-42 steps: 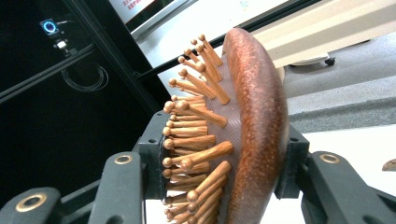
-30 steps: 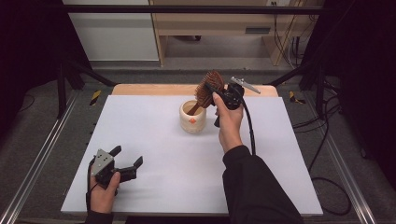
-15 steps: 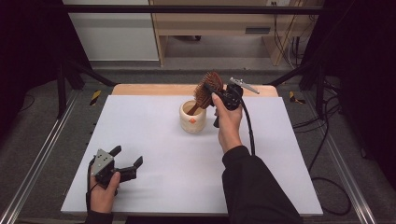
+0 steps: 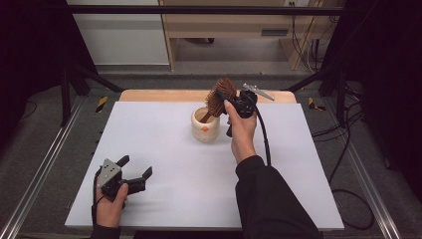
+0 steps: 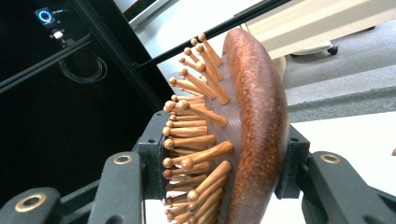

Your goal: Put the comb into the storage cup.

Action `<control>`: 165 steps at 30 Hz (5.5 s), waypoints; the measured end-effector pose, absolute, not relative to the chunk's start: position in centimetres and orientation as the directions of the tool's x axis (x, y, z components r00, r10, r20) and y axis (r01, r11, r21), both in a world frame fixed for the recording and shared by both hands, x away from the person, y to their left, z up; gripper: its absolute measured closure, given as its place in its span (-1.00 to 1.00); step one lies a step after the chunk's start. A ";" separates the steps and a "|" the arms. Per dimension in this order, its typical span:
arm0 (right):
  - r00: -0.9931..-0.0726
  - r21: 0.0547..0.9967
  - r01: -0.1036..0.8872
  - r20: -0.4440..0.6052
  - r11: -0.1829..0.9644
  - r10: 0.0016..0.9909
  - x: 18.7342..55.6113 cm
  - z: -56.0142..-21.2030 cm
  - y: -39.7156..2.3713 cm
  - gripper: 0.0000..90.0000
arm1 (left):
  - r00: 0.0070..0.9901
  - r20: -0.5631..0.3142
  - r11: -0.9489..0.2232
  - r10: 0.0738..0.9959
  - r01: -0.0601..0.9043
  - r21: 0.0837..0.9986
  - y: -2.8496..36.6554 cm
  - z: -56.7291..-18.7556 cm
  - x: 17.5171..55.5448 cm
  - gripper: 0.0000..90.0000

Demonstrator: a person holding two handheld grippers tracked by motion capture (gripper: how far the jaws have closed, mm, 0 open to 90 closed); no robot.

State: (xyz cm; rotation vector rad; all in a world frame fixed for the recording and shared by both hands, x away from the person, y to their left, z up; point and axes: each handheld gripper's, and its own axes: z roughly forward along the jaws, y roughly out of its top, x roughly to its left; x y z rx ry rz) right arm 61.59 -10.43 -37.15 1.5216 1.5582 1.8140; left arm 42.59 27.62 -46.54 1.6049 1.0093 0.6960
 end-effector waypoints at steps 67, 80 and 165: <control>-0.375 0.835 0.413 0.521 -0.365 0.767 62.4 -38.5 -10.2 0.09 | 0.480 -0.059 -0.081 0.875 0.266 0.961 27.4 -46.7 42.7 -0.93; -0.381 0.831 0.421 0.526 -0.364 0.760 62.4 -38.6 -10.2 0.08 | 0.480 -0.059 -0.081 0.875 0.266 0.960 27.4 -46.7 42.7 -0.94; -0.433 0.949 0.299 0.226 -0.097 0.873 61.2 -37.5 -10.3 -0.51 | 0.487 -0.055 -0.093 0.872 0.275 0.957 27.2 -46.8 42.7 -0.94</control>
